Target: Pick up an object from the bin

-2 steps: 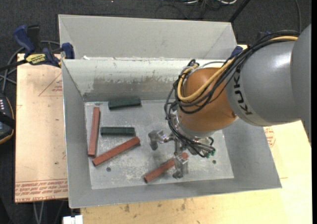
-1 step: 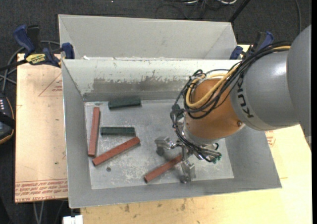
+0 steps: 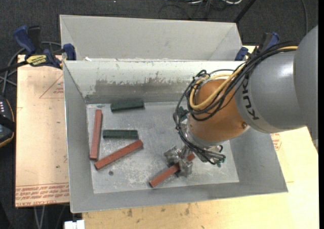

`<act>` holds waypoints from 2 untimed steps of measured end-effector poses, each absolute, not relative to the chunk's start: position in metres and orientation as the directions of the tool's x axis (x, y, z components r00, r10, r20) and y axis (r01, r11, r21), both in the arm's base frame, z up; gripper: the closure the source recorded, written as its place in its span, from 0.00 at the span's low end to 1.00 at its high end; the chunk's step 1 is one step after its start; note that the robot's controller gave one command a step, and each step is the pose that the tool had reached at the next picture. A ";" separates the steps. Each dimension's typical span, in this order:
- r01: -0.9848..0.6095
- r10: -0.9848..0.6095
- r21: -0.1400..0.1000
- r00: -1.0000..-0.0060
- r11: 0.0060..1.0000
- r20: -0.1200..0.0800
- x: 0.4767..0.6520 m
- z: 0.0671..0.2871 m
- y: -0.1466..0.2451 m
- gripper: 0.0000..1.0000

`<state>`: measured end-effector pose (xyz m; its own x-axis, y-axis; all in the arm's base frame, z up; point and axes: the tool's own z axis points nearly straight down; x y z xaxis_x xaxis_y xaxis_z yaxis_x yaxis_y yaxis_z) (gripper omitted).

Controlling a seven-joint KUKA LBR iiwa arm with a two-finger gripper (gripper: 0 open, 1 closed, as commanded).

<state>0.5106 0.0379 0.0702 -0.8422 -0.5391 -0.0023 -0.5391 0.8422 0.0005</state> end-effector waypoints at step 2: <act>-0.877 -0.877 -0.001 -0.480 0.480 -0.003 0.535 0.070 -0.006 0.00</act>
Offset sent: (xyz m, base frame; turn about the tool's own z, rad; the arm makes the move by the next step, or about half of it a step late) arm 0.0242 -0.0452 -0.0002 -0.5055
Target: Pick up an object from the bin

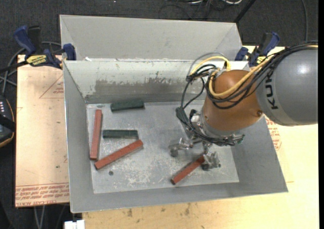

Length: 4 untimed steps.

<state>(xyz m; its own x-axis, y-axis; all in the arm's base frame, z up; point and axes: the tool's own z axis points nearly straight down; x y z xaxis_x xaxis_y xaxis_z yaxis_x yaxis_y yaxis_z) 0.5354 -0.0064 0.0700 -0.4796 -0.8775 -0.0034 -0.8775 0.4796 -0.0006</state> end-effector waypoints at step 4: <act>-0.877 -0.877 -0.004 -0.481 0.481 -0.007 0.537 0.071 -0.007 1.00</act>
Offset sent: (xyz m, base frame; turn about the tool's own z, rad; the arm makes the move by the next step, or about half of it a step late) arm 0.0000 0.0000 0.0000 0.0000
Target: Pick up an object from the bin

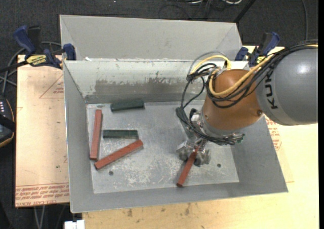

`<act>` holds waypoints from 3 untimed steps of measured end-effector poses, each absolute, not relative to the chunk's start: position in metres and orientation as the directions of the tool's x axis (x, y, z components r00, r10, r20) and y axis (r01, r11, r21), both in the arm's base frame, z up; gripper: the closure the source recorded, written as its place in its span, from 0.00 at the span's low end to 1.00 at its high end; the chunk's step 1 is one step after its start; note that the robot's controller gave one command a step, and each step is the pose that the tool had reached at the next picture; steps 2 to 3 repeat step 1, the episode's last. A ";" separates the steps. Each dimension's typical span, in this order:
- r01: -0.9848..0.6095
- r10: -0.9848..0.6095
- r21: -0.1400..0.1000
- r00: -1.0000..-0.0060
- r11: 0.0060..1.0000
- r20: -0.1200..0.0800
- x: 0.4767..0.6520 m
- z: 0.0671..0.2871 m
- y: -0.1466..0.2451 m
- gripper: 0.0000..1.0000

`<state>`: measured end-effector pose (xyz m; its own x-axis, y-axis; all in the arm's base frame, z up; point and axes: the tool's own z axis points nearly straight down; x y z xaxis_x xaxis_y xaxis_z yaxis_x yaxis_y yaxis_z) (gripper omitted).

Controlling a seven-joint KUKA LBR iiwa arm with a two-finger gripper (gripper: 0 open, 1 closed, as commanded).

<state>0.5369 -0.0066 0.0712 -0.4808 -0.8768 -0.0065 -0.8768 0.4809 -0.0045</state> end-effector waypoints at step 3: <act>-0.890 -0.890 -0.007 -0.456 0.456 -0.006 0.505 0.213 0.013 1.00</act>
Offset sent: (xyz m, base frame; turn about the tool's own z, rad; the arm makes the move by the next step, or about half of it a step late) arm -0.0328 0.0180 0.1379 -0.0304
